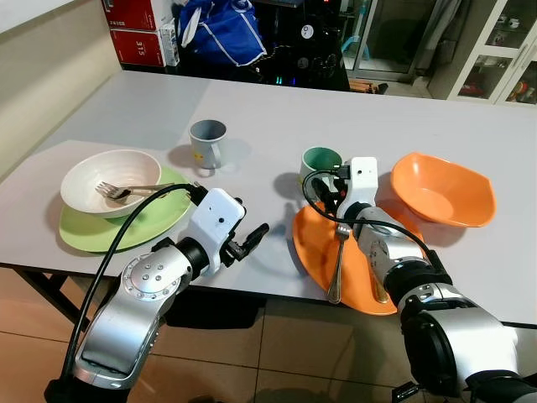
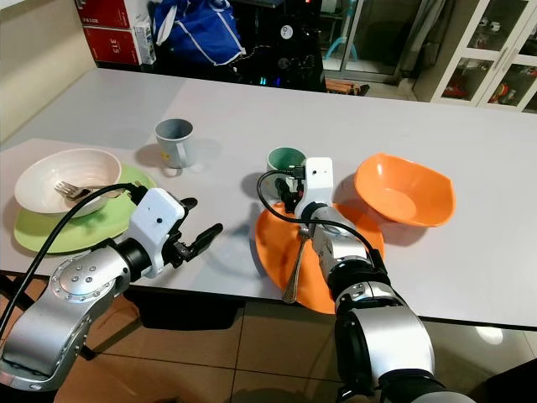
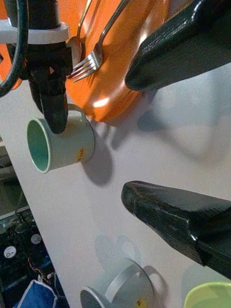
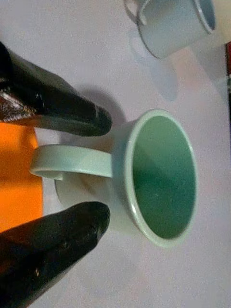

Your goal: Setting the table

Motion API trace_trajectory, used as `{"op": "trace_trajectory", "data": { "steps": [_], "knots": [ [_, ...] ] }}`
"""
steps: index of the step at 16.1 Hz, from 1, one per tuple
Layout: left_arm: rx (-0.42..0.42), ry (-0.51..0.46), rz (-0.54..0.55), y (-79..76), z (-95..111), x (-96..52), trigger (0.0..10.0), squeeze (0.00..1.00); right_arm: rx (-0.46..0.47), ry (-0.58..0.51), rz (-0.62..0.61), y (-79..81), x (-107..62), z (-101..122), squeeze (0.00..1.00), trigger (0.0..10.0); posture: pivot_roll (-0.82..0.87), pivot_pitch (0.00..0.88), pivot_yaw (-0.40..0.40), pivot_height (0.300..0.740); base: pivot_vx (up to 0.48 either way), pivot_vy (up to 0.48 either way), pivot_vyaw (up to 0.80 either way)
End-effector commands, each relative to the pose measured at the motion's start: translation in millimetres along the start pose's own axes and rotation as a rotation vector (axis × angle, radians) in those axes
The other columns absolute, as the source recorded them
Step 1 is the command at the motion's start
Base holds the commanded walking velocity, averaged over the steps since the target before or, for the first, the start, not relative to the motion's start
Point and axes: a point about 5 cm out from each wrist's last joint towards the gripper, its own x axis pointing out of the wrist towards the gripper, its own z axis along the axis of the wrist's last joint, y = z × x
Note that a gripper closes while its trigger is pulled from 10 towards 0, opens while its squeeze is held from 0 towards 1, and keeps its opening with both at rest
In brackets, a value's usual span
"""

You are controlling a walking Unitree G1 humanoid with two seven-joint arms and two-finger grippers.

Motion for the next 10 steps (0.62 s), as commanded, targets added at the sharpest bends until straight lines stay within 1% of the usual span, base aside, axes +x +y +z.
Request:
{"op": "trace_trajectory", "data": {
  "steps": [1,2,3,4,5,6,7,8,9,10],
  "knots": [
    [0.019,-0.012,0.018,2.2,4,1.5,10.0,0.00,0.022,-0.057,-0.015,-4.0,0.1,9,1.00,10.0,-0.01,0.000,-0.049,0.740,0.000,0.000,0.00],
    [0.011,-0.043,0.078,7.2,9,2.8,10.0,0.00,0.045,-0.159,-0.018,-8.1,-1.8,23,1.00,10.0,0.00,0.000,-0.058,0.740,0.000,0.000,0.00],
    [-0.025,-0.062,0.140,12.1,13,3.7,10.0,0.00,0.069,-0.251,-0.034,-13.3,-5.5,35,0.00,10.0,0.00,0.000,-0.063,0.740,0.000,0.000,0.00],
    [-0.074,-0.095,0.204,16.3,20,4.3,10.0,0.00,0.092,-0.358,-0.064,-19.3,-13.9,52,0.00,10.0,0.00,0.000,-0.064,0.740,0.000,0.000,0.00],
    [-0.091,-0.108,0.222,17.3,22,4.4,10.0,0.00,0.095,-0.394,-0.077,-21.2,-18.1,58,0.00,10.0,0.00,0.000,-0.064,0.740,0.000,0.000,0.00],
    [-0.119,-0.149,0.268,19.1,28,5.4,10.0,0.00,0.115,-0.472,-0.100,-22.7,-37.2,72,0.00,10.0,-0.03,0.000,-0.048,0.740,0.000,0.000,0.00],
    [-0.124,-0.179,0.310,20.4,33,8.0,10.0,0.00,0.116,-0.504,-0.110,-20.5,-62.1,79,0.00,10.0,-0.04,0.000,-0.036,0.740,0.000,0.000,0.00],
    [-0.126,-0.186,0.309,20.3,34,10.5,10.0,0.00,0.111,-0.494,-0.117,-18.7,-73.2,78,0.00,10.0,-0.07,0.000,-0.017,0.740,0.000,0.000,0.00],
    [-0.123,-0.186,0.297,19.3,35,15.2,10.0,0.00,0.082,-0.449,-0.134,-17.0,-87.3,70,0.00,10.0,-0.09,0.000,-0.006,0.740,0.000,0.000,0.00],
    [-0.112,-0.197,0.286,18.3,37,18.9,10.0,0.00,0.079,-0.404,-0.159,-16.2,-100.5,60,0.00,10.0,-0.10,0.000,0.002,0.740,0.000,0.000,0.00]
  ]
}}
